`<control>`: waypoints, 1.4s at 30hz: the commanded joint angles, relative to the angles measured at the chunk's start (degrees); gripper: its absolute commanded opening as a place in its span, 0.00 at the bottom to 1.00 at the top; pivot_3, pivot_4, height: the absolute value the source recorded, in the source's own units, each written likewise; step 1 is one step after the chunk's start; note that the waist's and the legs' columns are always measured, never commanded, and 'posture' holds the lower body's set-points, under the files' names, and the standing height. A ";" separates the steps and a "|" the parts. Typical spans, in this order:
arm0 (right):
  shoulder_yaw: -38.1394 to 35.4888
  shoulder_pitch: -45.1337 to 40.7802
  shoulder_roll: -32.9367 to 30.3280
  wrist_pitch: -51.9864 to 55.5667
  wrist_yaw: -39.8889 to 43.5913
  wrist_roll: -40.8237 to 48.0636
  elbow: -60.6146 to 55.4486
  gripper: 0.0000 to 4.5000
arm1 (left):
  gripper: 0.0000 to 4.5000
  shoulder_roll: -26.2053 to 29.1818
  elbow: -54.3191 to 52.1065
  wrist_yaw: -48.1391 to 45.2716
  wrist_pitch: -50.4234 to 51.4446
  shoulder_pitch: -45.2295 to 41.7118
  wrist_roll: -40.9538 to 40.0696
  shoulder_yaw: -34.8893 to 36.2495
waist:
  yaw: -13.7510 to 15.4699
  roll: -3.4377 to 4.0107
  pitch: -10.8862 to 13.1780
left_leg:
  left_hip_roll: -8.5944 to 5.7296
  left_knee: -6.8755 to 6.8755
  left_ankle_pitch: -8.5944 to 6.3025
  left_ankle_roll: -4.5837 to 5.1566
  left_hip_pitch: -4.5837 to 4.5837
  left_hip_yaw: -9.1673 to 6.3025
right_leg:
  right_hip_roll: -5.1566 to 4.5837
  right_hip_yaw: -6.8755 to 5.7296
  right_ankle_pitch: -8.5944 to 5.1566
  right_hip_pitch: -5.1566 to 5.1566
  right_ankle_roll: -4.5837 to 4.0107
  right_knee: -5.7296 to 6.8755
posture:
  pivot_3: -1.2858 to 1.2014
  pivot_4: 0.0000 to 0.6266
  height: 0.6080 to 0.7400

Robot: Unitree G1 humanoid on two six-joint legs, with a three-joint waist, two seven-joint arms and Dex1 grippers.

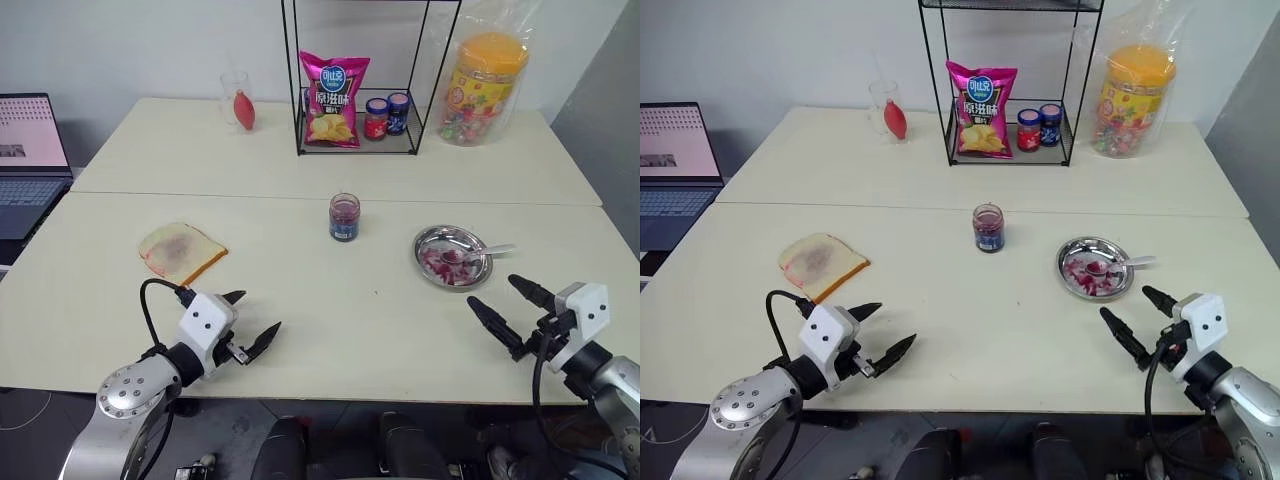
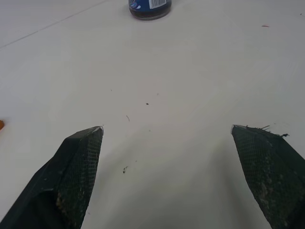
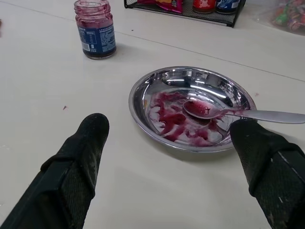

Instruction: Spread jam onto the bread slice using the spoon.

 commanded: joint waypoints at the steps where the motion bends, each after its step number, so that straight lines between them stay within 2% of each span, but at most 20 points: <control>1: -0.54 -0.82 0.11 -0.61 -0.61 0.02 -1.18 0.99 | 1.00 -0.19 -2.36 -0.30 -0.88 -0.16 -1.08 0.85 | 0.00 0.00 0.00 | 0.00 0.00 0.00 0.00 0.00 0.00 | 0.00 0.00 0.00 0.00 0.00 0.00 | 0.52 0.24 1.00; 8: -0.02 -0.18 0.33 -0.81 -0.70 -0.29 -1.52 0.99 | 1.00 0.09 -2.80 1.35 0.61 0.03 0.60 0.23 | 0.00 0.00 0.00 | 0.00 0.00 0.00 0.00 0.00 0.00 | 0.00 0.00 0.00 0.00 0.00 0.00 | 0.52 0.24 1.00; 19: 1.91 -0.47 0.16 -0.92 -0.68 -0.99 -1.76 0.99 | 1.00 -0.91 -1.65 -0.78 -4.98 -0.57 -0.77 1.08 | 0.01 0.00 0.00 | 0.01 0.00 0.00 -0.01 -0.01 0.01 | -0.01 0.02 0.00 0.00 0.00 -0.01 | 0.52 0.24 1.00; 24: 3.36 -1.51 -0.35 -0.97 -0.21 -1.44 -1.86 0.99 | 1.00 -1.45 -1.57 1.47 -9.31 0.12 4.32 0.26 | -0.02 0.00 0.00 | 0.00 -0.01 0.00 0.00 0.00 0.02 | 0.00 0.02 0.00 0.00 0.00 -0.01 | 0.52 0.24 1.00; 26: 3.98 -2.38 -0.70 -0.63 0.12 -1.32 -2.33 0.99 | 1.00 -2.70 -1.37 3.70 -9.36 -0.50 4.69 1.78 | -0.01 0.00 0.00 | -0.01 -0.01 0.00 -0.01 0.00 0.02 | 0.00 0.02 0.00 0.00 0.00 -0.01 | 0.52 0.24 1.00; 31: 6.74 -8.32 -1.28 2.34 -0.68 0.09 -4.06 0.99 | 1.00 -10.29 -4.11 14.95 -5.94 -3.15 3.33 8.08 | -0.06 -0.02 0.00 | -0.02 0.03 0.00 0.00 0.00 0.04 | 0.00 0.01 0.05 0.00 0.08 0.00 | 0.52 0.24 1.00; 35: 10.91 -16.17 -1.80 6.25 -0.83 1.03 -5.30 0.99 | 1.00 -17.93 -1.99 27.96 2.71 -8.57 -0.54 17.23 | -0.08 -0.02 0.00 | -0.06 0.08 0.00 0.00 0.02 0.01 | 0.05 -0.05 0.11 0.03 0.19 0.01 | 0.52 0.24 1.00; 40: 13.72 -22.21 -2.17 10.85 -0.62 2.62 -4.65 0.99 | 1.00 -19.31 1.91 32.24 9.40 -13.41 -5.32 22.98 | 0.02 -0.16 -0.05 | -0.13 0.08 0.00 -0.01 -0.04 -0.11 | 0.11 -0.09 0.31 0.04 0.55 -0.04 | 0.52 0.24 1.00; 42: 17.86 -28.62 -2.35 14.34 0.92 3.34 -3.85 0.99 | 1.00 -19.09 6.14 33.40 13.19 -16.94 -8.51 25.23 | 0.01 -0.19 -0.03 | -0.15 0.09 0.00 -0.01 -0.06 -0.11 | 0.11 -0.08 0.33 0.04 0.60 -0.05 | 0.52 0.24 1.00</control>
